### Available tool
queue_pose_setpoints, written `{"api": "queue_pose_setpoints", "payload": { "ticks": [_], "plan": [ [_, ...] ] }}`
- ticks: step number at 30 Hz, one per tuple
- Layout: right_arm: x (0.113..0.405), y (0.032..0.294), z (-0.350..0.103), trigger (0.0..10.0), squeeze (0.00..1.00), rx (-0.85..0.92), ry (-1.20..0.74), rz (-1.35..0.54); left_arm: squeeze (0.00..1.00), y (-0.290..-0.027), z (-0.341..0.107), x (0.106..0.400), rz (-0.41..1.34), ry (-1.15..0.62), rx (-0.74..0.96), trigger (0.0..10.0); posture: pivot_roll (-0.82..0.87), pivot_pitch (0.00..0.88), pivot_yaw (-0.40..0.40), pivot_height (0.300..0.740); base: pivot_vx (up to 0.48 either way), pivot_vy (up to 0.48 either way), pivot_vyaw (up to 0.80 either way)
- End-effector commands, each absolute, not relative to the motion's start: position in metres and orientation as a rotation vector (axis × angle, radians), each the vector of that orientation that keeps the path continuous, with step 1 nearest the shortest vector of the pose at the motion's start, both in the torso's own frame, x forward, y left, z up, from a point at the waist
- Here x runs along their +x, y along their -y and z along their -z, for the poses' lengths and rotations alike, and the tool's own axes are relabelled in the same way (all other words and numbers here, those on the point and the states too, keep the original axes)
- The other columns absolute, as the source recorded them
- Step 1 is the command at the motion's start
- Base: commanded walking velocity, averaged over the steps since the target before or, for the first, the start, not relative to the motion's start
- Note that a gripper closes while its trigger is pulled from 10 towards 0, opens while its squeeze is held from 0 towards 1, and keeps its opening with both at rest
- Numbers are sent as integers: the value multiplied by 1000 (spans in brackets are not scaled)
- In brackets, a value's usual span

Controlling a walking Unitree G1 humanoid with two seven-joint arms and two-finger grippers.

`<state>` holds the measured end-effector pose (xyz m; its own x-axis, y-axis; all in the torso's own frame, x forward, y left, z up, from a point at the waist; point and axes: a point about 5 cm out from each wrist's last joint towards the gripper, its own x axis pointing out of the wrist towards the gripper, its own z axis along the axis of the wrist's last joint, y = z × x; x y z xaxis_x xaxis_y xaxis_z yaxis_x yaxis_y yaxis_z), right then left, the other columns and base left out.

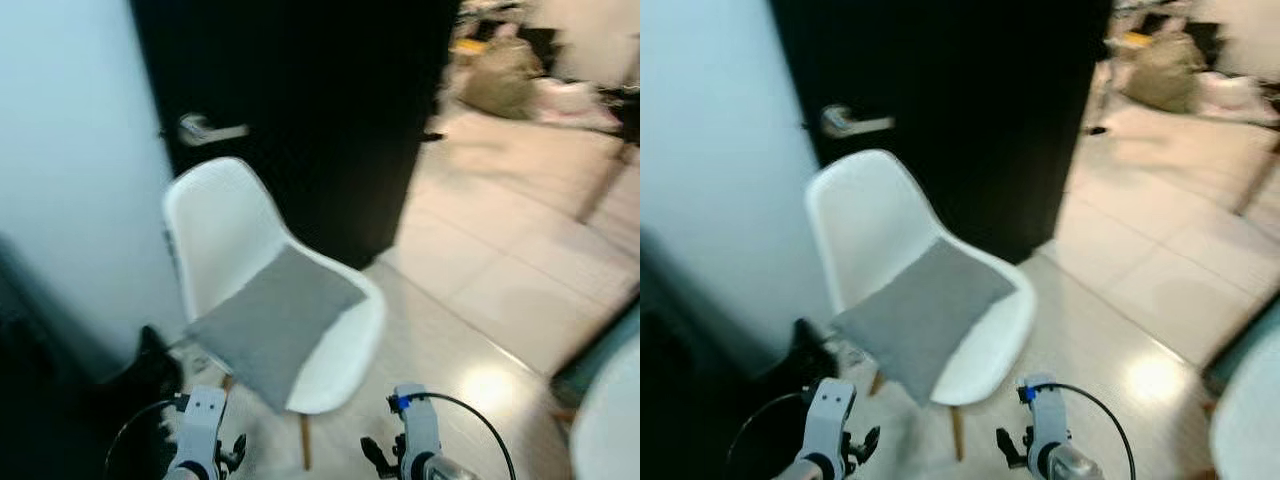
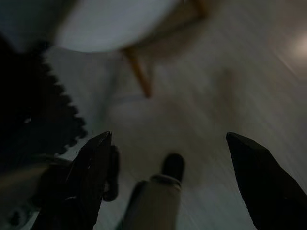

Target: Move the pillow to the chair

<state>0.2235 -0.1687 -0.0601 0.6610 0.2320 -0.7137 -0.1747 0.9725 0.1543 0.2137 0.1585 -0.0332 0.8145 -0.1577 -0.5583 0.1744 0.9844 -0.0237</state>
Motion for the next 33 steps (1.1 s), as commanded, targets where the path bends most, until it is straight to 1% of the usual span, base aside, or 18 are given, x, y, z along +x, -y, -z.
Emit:
{"api": "queue_pose_setpoints", "payload": {
  "ticks": [1,6,11,13,18,22,25,28,33],
  "plan": [
    [218,171,64,10000,0,55,-850,-217,0,-155,35,213,197,-597,42,10000,47,40,-39,740,0,0,-750],
    [214,179,67,10000,0,16,-875,-166,0,-151,40,212,205,-612,37,10000,46,37,-41,740,0,0,-744],
    [212,184,68,10000,0,13,-882,-137,0,-149,45,207,210,-629,27,10000,46,36,-45,740,0,0,-745],
    [209,190,69,10000,0,2,-890,-92,0,-146,49,202,220,-640,21,10000,48,34,-47,740,0,0,-744],
    [206,196,70,10000,0,-12,-899,-50,0,-145,52,200,227,-651,18,10000,49,31,-47,740,0,0,-747],
    [200,201,73,10000,0,-16,-926,-2,0,-147,61,194,229,-691,18,10000,47,25,-46,740,0,0,-747],
    [188,205,79,10000,0,-22,-969,35,0,-148,70,189,211,-744,-2,10000,48,19,-44,740,0,0,-746],
    [178,205,84,10000,0,2,-998,63,0,-149,77,183,182,-801,-29,10000,45,12,-42,740,0,0,-748],
    [172,200,88,10000,0,57,-1024,77,0,-146,82,179,172,-843,-75,10000,41,0,-35,740,0,0,-746]
  ]
}}
